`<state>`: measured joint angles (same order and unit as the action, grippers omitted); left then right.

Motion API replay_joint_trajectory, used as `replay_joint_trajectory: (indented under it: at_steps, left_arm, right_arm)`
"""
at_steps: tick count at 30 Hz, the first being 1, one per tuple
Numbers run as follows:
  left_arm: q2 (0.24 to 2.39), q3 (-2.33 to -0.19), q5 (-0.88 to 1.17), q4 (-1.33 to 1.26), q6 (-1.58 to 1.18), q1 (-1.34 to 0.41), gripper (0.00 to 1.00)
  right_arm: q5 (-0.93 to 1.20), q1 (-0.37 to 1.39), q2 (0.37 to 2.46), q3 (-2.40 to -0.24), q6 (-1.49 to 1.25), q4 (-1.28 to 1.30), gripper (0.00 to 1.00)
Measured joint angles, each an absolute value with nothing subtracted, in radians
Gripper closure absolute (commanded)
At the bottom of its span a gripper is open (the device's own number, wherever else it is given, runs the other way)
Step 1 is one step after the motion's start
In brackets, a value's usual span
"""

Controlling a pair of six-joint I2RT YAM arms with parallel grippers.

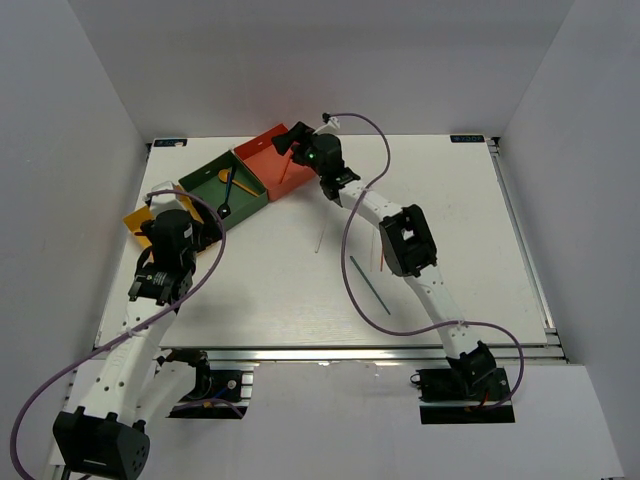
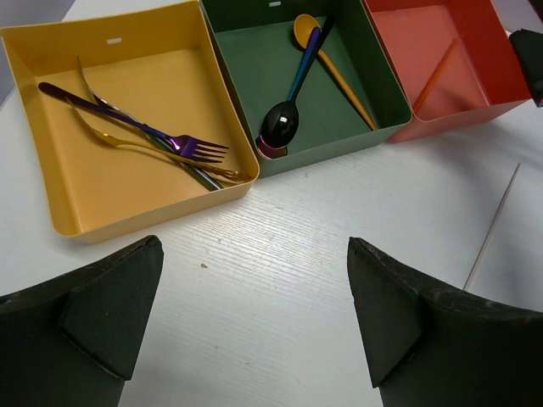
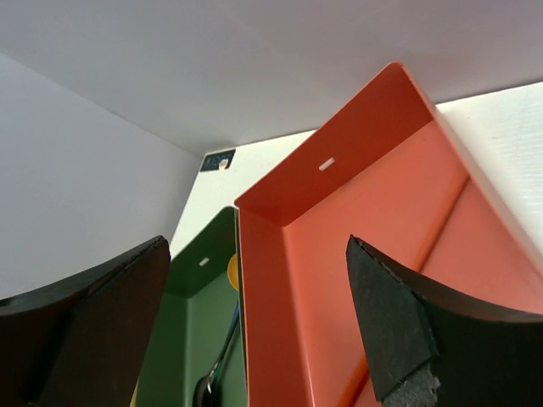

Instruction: Sort the eating utensils into containers

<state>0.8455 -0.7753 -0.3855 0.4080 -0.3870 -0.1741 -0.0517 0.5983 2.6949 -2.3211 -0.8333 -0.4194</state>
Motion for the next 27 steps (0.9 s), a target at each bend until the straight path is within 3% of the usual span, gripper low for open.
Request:
replay_joint_trajectory:
  at_steps: [5, 9, 13, 19, 22, 27]
  left_arm:
    - [0.867, -0.776, -0.354, 0.39, -0.419, -0.174, 0.02]
    - [0.978, -0.839, -0.273, 0.393, -0.432, -0.184, 0.02]
    - [1.244, -1.044, -0.316, 0.439, -0.451, -0.337, 0.02]
    - [1.766, -1.385, -0.332, 0.48, -0.46, -0.585, 0.05]
    - [1.994, -1.537, -0.328, 0.545, -0.447, -0.627, 0.11]
    - [2.193, -1.678, -0.318, 0.627, -0.42, -0.641, 0.2]
  right_arm:
    - [-0.058, 0.609, 2.61, -2.246, -0.767, -0.361, 0.11]
    - [-0.154, 0.602, 2.317, -1.987, -0.641, -0.21, 0.11]
    - [-0.286, 0.568, 1.972, -1.839, -0.538, -0.029, 0.11]
    - [-0.329, 0.374, 1.413, -1.382, -0.449, 0.095, 0.11]
    - [-0.321, 0.338, 1.268, -1.153, -0.411, 0.181, 0.11]
    - [-0.241, 0.34, 1.233, -0.955, -0.354, 0.327, 0.11]
